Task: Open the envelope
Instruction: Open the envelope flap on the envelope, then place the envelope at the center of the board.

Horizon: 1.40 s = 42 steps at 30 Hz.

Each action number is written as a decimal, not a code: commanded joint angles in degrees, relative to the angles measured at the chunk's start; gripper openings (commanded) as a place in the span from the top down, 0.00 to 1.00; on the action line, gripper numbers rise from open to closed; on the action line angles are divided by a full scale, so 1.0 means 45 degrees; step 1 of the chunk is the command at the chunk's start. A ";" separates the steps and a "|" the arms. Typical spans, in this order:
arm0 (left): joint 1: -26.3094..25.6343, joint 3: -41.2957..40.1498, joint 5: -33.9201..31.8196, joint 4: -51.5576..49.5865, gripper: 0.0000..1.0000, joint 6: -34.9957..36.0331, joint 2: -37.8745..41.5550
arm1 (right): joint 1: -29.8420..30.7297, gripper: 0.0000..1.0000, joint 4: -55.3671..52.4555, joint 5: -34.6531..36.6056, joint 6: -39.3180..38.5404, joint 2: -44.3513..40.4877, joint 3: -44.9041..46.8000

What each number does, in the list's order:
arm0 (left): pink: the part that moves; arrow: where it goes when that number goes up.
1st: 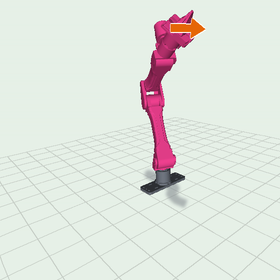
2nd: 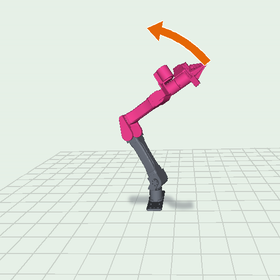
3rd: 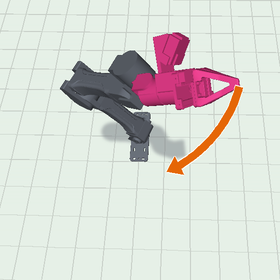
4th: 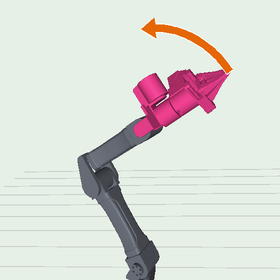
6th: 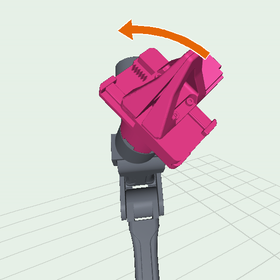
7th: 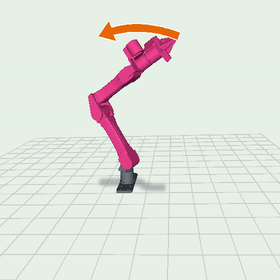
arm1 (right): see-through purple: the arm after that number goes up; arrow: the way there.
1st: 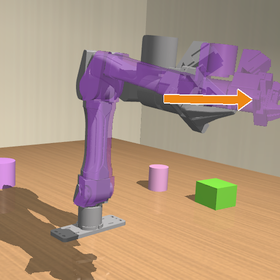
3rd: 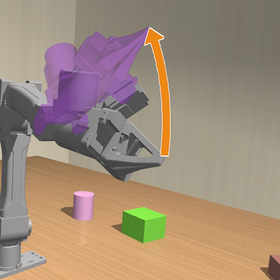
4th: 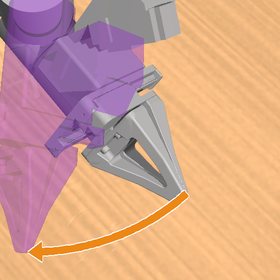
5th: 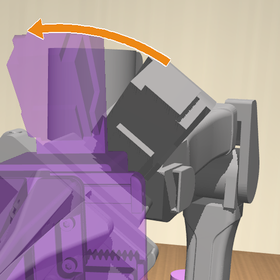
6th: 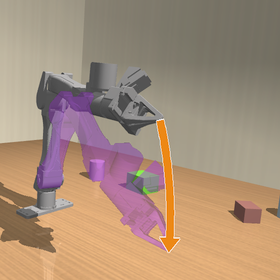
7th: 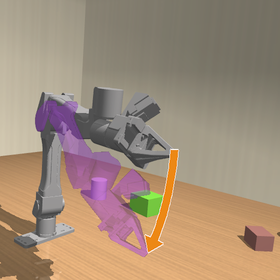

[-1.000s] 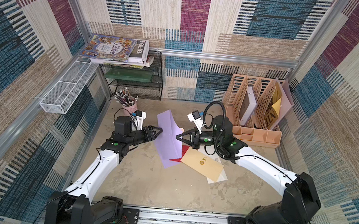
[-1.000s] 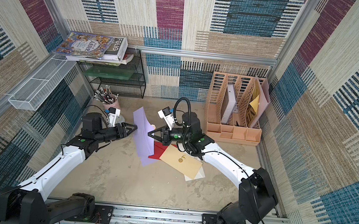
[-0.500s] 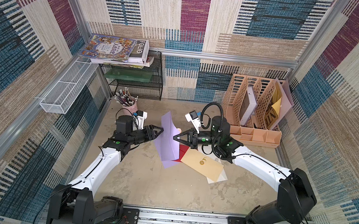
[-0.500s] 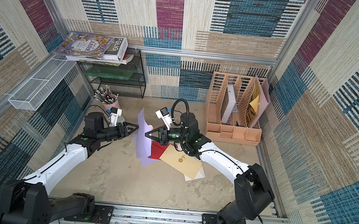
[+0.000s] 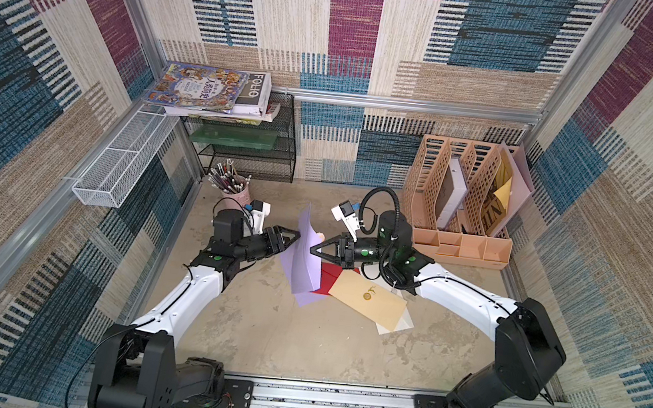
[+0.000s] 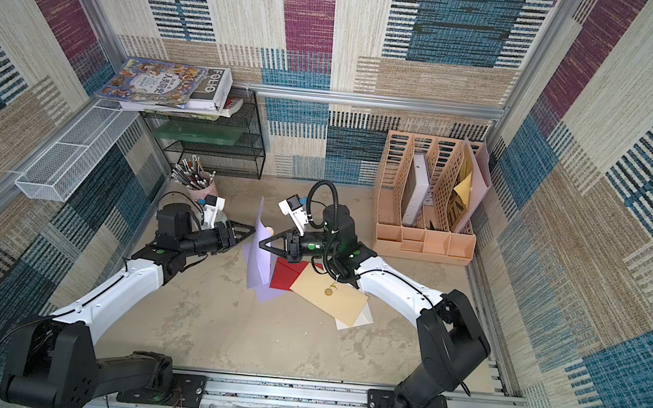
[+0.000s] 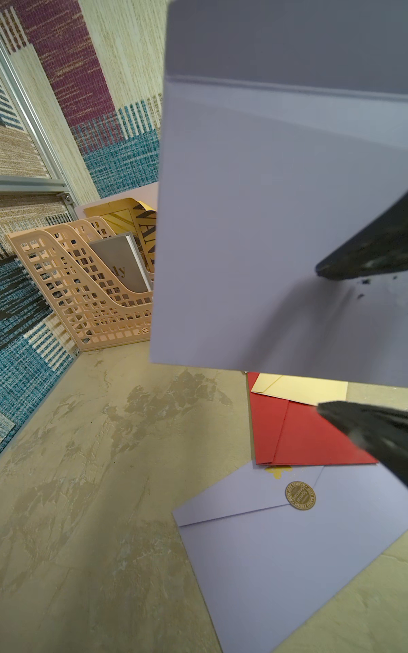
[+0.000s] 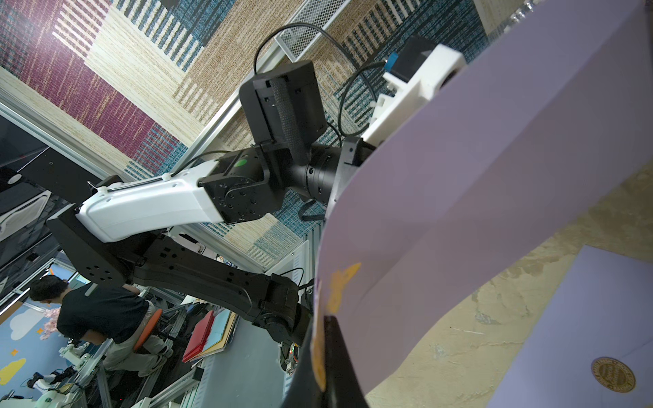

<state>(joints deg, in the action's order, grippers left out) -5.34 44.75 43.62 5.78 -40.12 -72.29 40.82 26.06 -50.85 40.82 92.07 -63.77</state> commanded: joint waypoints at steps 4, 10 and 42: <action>-0.0005 0.0226 -0.0542 -0.0705 0.42 0.0547 0.0563 | -0.0439 1.00 -0.0078 0.0104 -0.0061 0.0059 -0.0250; -0.0004 0.0549 -0.1964 -0.2301 0.37 0.1149 0.2070 | -0.1548 1.00 -0.1401 0.0366 -0.0545 0.0245 -0.0593; 0.0016 -0.0282 -0.2636 -0.3384 0.31 0.1729 0.4085 | -0.3986 1.00 -0.6266 0.0813 0.0223 1.3733 -1.7158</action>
<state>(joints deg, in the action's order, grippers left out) -5.34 43.48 31.46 -9.47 -33.43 -54.06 23.27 -1.65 -46.04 39.27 151.57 -139.31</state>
